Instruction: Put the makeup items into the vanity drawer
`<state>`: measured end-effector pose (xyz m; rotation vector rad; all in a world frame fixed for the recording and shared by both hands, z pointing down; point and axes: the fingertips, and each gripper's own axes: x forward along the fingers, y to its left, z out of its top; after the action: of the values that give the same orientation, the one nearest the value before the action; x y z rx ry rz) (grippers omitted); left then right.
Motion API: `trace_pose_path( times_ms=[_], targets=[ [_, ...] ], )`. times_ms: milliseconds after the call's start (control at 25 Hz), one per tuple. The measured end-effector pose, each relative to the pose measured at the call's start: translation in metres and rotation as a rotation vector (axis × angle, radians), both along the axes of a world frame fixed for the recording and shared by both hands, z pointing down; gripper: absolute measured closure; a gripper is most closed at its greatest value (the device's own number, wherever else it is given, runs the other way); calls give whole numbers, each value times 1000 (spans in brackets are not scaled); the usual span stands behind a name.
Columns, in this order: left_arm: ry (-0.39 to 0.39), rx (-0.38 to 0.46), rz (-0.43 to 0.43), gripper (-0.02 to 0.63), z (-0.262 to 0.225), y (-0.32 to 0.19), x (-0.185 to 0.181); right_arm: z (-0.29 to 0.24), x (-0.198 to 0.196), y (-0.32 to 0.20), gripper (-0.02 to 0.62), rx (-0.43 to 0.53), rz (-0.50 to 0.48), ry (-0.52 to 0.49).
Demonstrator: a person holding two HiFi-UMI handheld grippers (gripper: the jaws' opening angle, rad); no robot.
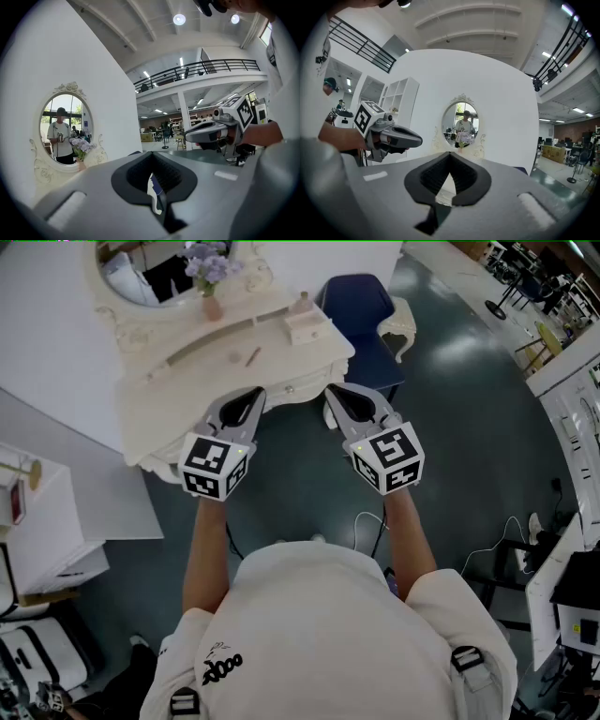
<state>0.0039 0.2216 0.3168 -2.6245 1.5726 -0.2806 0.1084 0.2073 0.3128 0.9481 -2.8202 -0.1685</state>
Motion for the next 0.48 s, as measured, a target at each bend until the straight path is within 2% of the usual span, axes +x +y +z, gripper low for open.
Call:
trace_pose_path(
  times_ms=[120, 320, 480],
  targets=[
    [-2, 19, -20, 586, -3, -5, 5, -4, 8, -5, 594, 8, -17, -35],
    [62, 35, -31, 586, -4, -9, 13, -14, 19, -14, 594, -32, -71, -168],
    [59, 39, -91, 586, -1, -20, 5, -19, 14, -26, 594, -39, -129, -169]
  ],
)
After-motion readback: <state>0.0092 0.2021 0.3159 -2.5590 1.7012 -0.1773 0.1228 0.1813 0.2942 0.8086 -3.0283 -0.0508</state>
